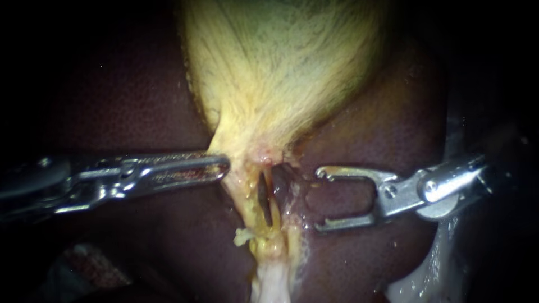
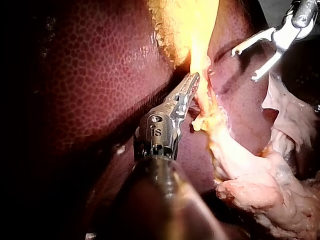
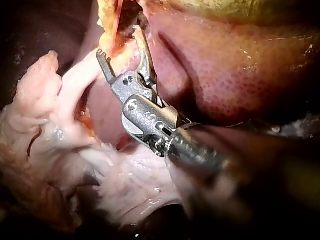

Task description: Going back first clip left tube

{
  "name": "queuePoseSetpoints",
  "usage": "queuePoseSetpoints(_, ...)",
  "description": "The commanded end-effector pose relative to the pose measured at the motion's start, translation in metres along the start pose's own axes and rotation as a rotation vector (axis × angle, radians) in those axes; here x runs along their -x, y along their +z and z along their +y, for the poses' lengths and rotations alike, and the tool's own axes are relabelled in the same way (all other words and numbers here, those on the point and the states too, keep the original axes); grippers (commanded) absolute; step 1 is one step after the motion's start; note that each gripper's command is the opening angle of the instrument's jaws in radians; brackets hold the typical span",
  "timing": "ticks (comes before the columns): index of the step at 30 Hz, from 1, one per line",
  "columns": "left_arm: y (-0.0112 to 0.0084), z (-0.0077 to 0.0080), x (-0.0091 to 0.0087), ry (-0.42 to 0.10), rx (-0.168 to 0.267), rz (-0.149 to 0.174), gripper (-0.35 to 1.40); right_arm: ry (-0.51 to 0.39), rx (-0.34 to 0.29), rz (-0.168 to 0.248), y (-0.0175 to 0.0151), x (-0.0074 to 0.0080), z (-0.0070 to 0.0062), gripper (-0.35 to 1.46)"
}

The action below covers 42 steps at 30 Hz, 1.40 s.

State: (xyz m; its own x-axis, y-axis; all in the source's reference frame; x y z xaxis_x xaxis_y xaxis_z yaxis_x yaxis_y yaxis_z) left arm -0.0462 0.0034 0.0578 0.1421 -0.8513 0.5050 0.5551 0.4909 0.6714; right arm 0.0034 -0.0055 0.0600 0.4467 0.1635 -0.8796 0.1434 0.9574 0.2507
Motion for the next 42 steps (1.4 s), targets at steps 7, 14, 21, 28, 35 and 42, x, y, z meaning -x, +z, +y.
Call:
queuePoseSetpoints(7,0.0018,0.0012,-0.0009,0.005,0.005,-0.003,0.0,-0.059,-0.004,-0.001,-0.0003,-0.0002,-0.0003,0.6)
queuePoseSetpoints(14,0.0043,0.0023,-0.0017,0.008,0.013,-0.008,0.0,-0.119,-0.006,-0.002,-0.0007,-0.0002,-0.0005,0.6)
queuePoseSetpoints(21,0.0061,0.0022,-0.0022,0.011,0.005,-0.006,0.0,-0.143,-0.006,-0.002,-0.0008,-0.0003,-0.0006,0.6)
queuePoseSetpoints(28,0.0064,0.0019,-0.0024,0.012,0.001,-0.005,0.0,-0.149,-0.006,-0.002,-0.0008,-0.0003,-0.0006,0.6)
queuePoseSetpoints(35,0.0065,0.0019,-0.0025,0.013,0.001,-0.009,0.0,-0.154,-0.007,-0.002,-0.0009,-0.0002,-0.0006,0.6)
queuePoseSetpoints(42,0.0065,0.0019,-0.0026,0.013,0.001,-0.009,0.0,-0.154,-0.007,-0.002,-0.0011,-0.0002,-0.0005,0.6)
